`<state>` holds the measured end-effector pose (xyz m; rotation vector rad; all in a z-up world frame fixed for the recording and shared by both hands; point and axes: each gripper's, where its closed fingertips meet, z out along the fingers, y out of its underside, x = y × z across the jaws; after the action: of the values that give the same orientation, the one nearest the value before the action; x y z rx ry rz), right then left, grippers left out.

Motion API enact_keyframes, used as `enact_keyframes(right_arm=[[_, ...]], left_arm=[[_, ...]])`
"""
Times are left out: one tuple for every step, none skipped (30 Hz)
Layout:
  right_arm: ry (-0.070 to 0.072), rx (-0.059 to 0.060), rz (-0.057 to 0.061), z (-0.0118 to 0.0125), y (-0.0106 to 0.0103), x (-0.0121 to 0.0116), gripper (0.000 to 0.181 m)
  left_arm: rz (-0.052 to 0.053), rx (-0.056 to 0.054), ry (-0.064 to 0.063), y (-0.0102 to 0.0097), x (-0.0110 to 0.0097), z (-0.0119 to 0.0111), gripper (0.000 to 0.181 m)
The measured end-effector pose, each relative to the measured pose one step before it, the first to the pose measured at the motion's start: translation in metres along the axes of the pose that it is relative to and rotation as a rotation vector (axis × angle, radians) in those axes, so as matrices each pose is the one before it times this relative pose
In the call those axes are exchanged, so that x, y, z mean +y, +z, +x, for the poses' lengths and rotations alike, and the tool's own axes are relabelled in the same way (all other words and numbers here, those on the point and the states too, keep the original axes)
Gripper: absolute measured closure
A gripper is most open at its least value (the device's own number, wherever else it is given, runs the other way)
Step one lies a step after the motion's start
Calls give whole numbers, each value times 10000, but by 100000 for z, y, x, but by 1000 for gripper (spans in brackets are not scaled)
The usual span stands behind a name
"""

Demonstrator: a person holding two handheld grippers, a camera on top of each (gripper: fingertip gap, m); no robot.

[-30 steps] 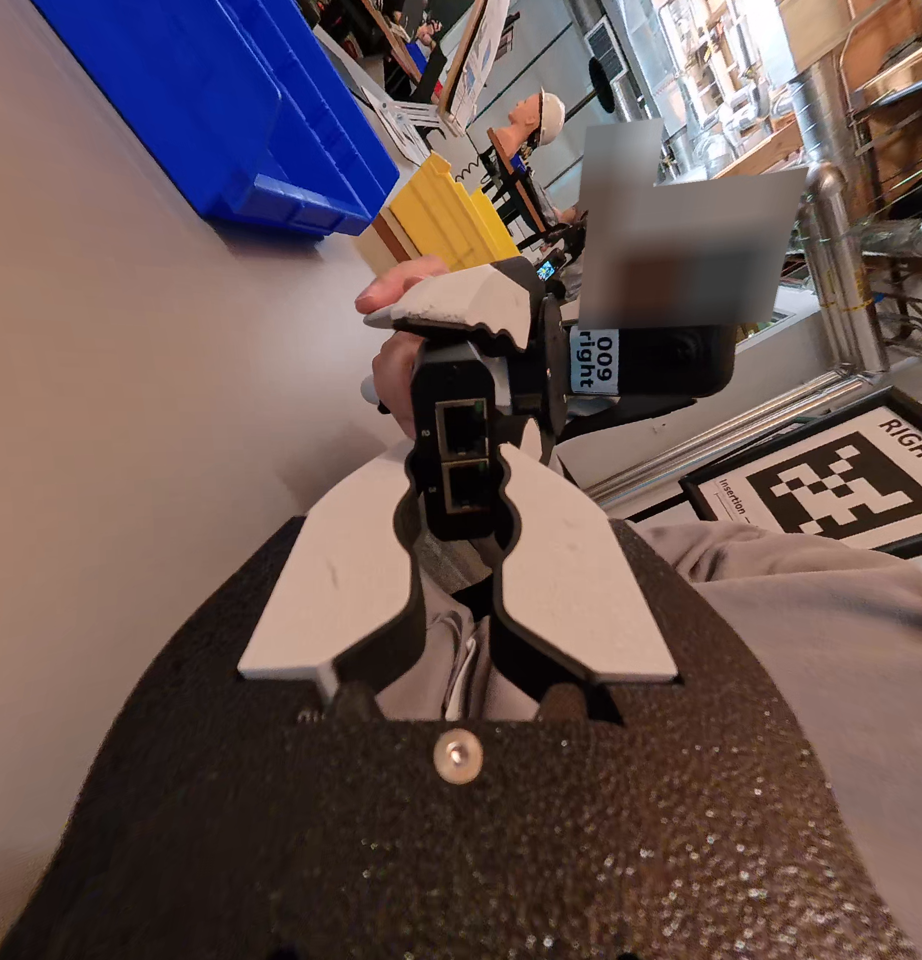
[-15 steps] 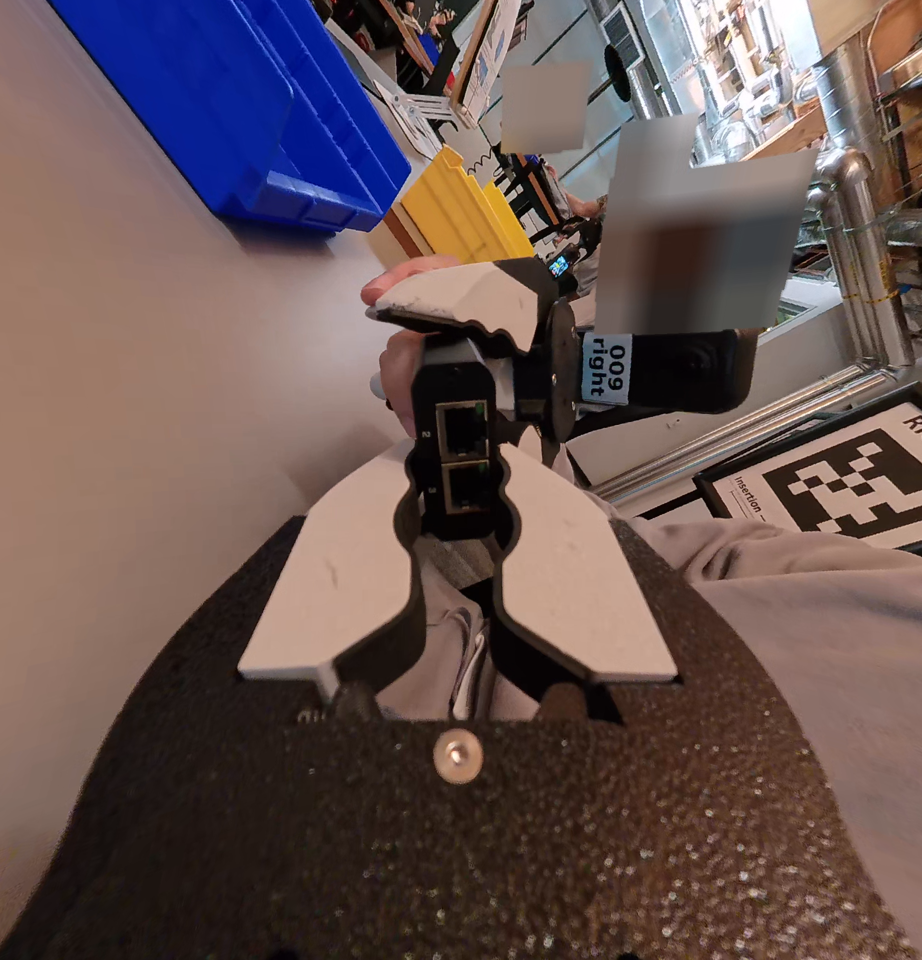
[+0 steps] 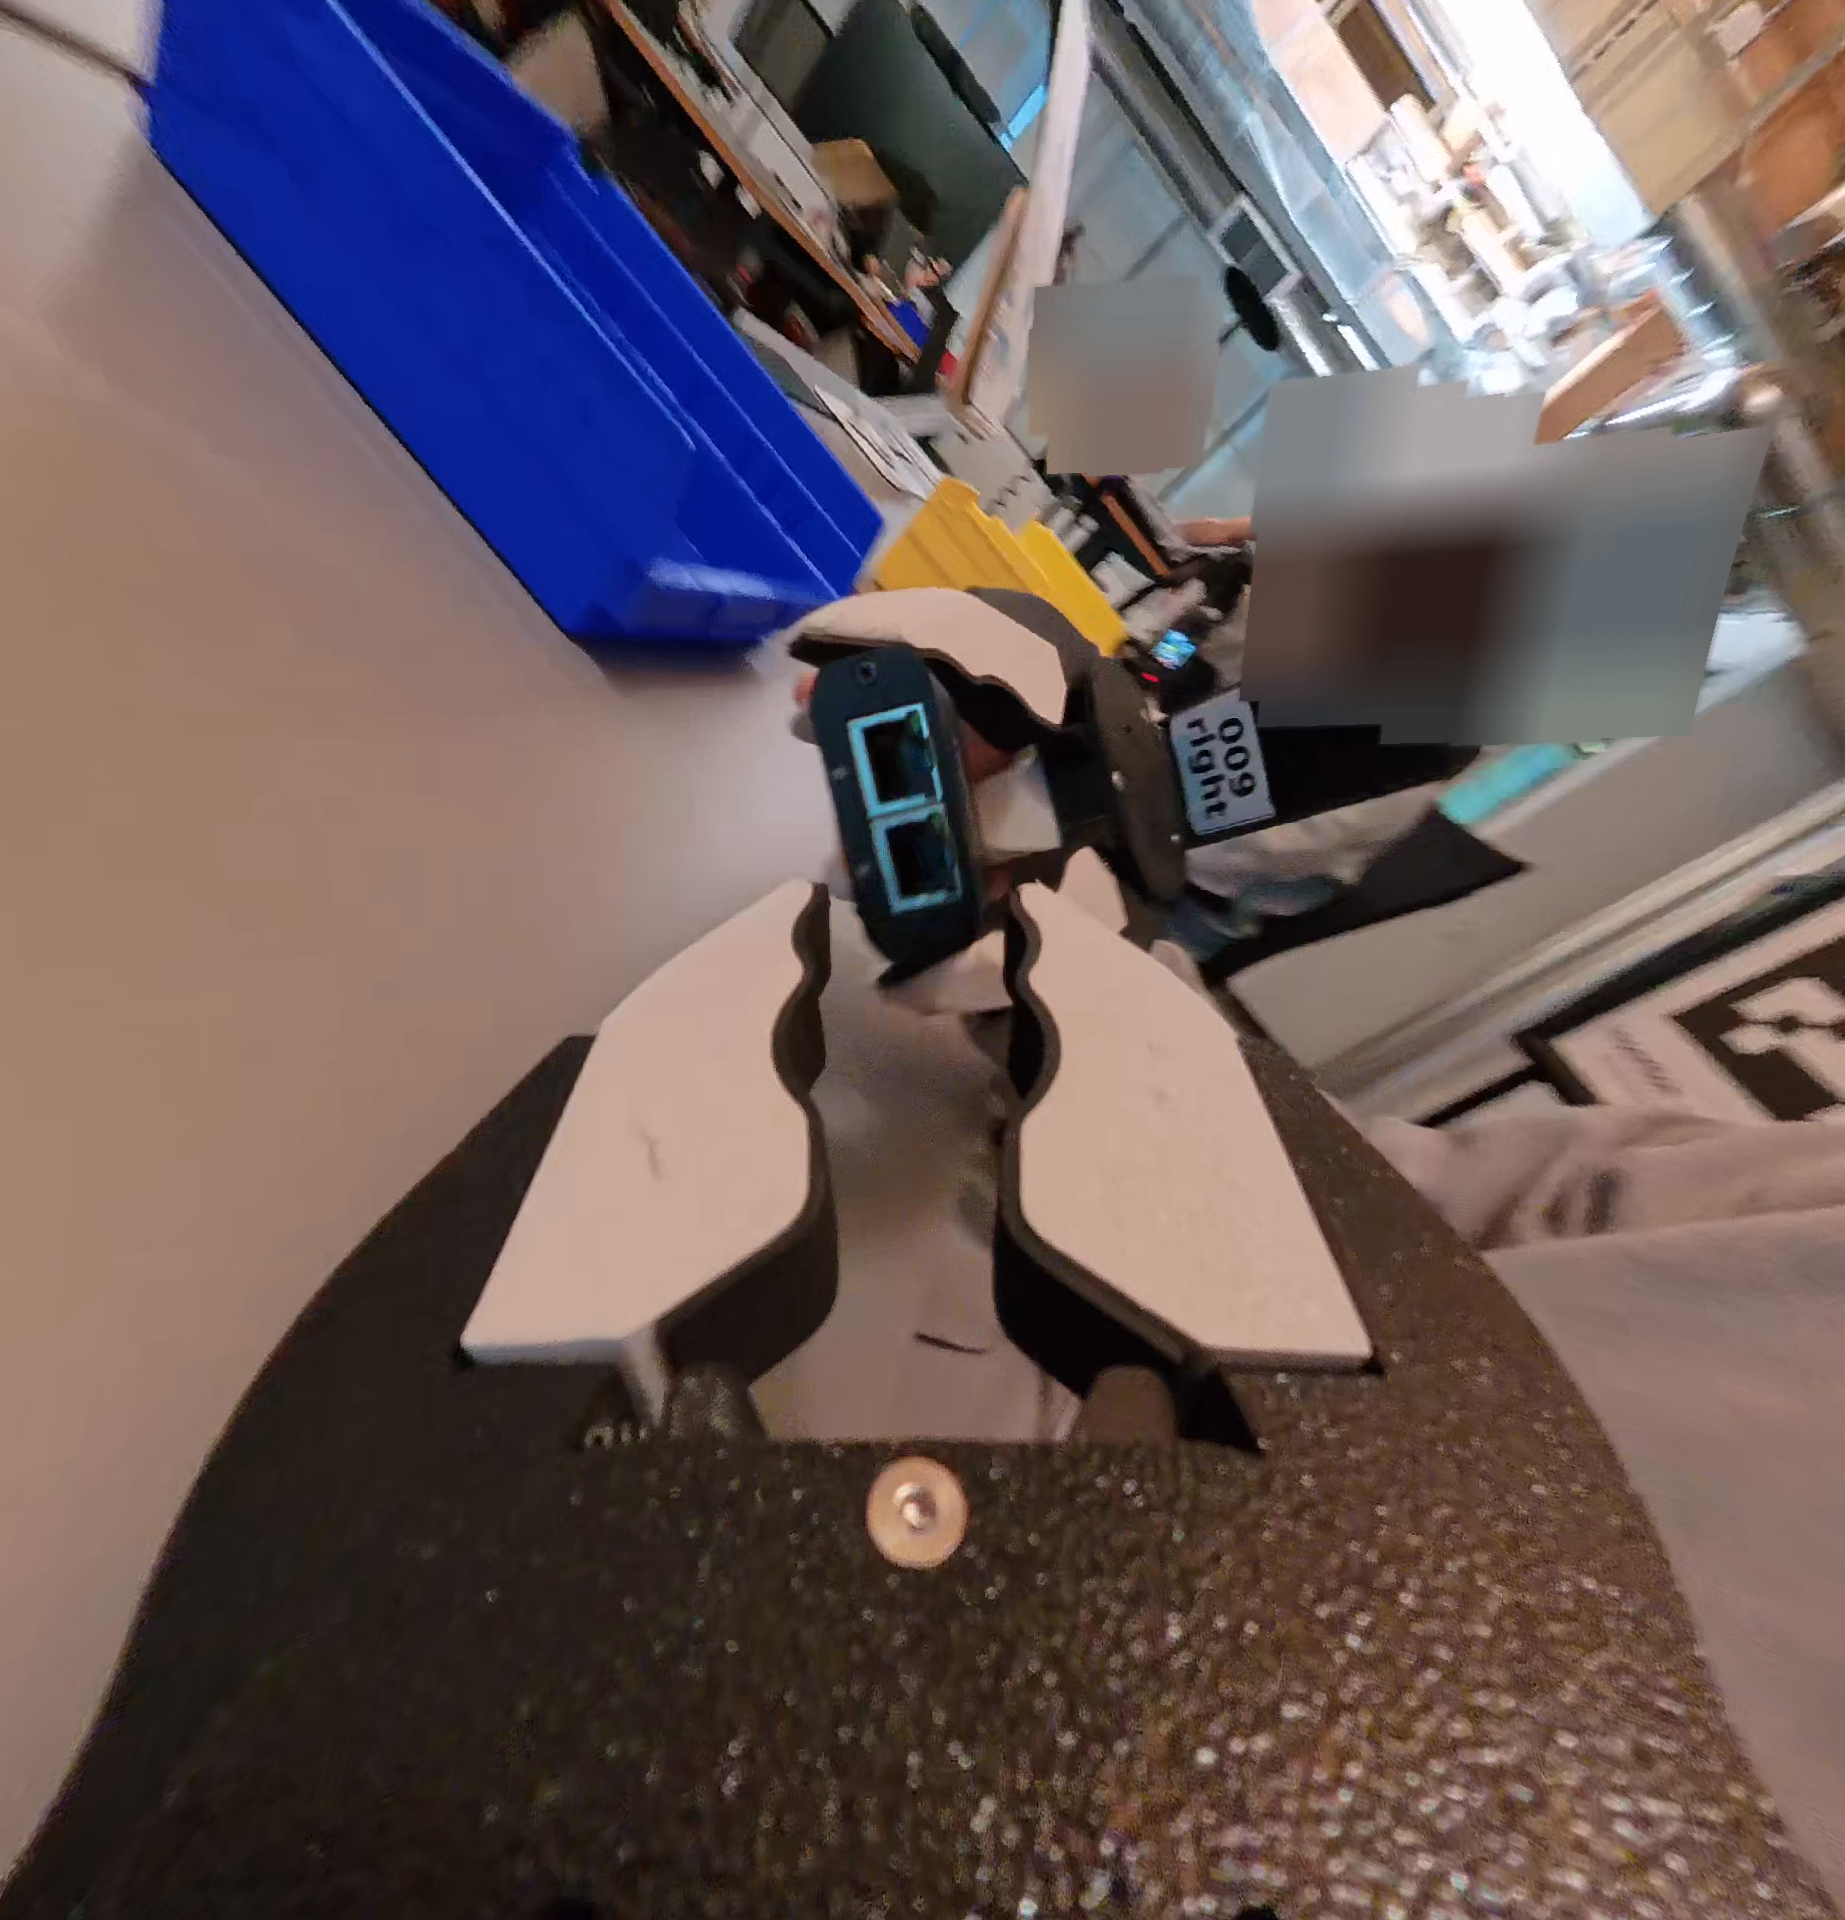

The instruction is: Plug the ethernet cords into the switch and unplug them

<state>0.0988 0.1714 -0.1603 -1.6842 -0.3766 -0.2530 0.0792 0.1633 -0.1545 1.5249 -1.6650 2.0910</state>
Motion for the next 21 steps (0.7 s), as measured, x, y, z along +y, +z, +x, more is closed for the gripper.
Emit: enact_keyframes(right_arm=[[305, 207, 63, 832, -463, 70, 116], [234, 223, 47, 881, -535, 95, 116], [101, 250, 94, 861, -587, 30, 116], [104, 105, 101, 605, -554, 0, 116], [117, 144, 69, 580, -487, -36, 116], [50, 175, 30, 543, -412, -46, 116], [11, 45, 2, 321, -319, -49, 116], [-58, 20, 58, 179, -264, -153, 116], [-53, 113, 79, 230, -170, -179, 116], [23, -11, -8, 91, -57, -62, 116], [1, -42, -15, 7, 19, -14, 116], [-74, 63, 47, 78, 12, -48, 116], [-26, -62, 10, -75, 39, 23, 116], [14, -130, -39, -122, 55, 86, 116], [-44, 52, 34, 106, -3, 2, 116], [47, -34, 57, 82, -34, -36, 116], [124, -118, 91, 36, -80, -82, 116], [72, 56, 159, 247, -163, -132, 116], [56, -12, 70, 190, -214, -17, 116], [53, -110, -23, 114, -262, 106, 116], [17, -23, 78, 227, -352, -7, 116]], left_arm=[[246, -623, 573, -773, -794, -572, 150], [194, -932, 652, -1012, -874, -1063, 147], [88, -1268, 733, -1239, -812, -1703, 145], [-17, -1581, 759, -1405, -678, -2421, 142], [-122, -1758, 750, -1370, -446, -3001, 139], [-187, -1623, 753, -1084, -241, -3149, 137], [-220, -1314, 664, -568, -128, -2990, 134], [-240, -860, 474, 67, -87, -2506, 133], [-298, -431, 198, 644, -48, -1909, 130], [-475, -198, 61, 1061, 141, -1495, 126], [-640, -90, 32, 1322, 319, -1202, 126], [-724, -6, 63, 1471, 413, -903, 125], [-637, 114, 23, 1467, 286, -545, 124], [-372, -74, -87, 1264, -36, -701, 123], [-194, -188, -77, 1069, -233, -760, 122], [-63, 182, -71, 876, -325, -108, 134], [-96, 454, -109, 678, -185, 341, 141], [-127, 617, -71, 472, -71, 633, 148], [-61, 537, -46, 225, -98, 572, 156], [-66, -48, 101, -63, -142, -150, 163], [133, -357, 330, -374, -408, -433, 170]])
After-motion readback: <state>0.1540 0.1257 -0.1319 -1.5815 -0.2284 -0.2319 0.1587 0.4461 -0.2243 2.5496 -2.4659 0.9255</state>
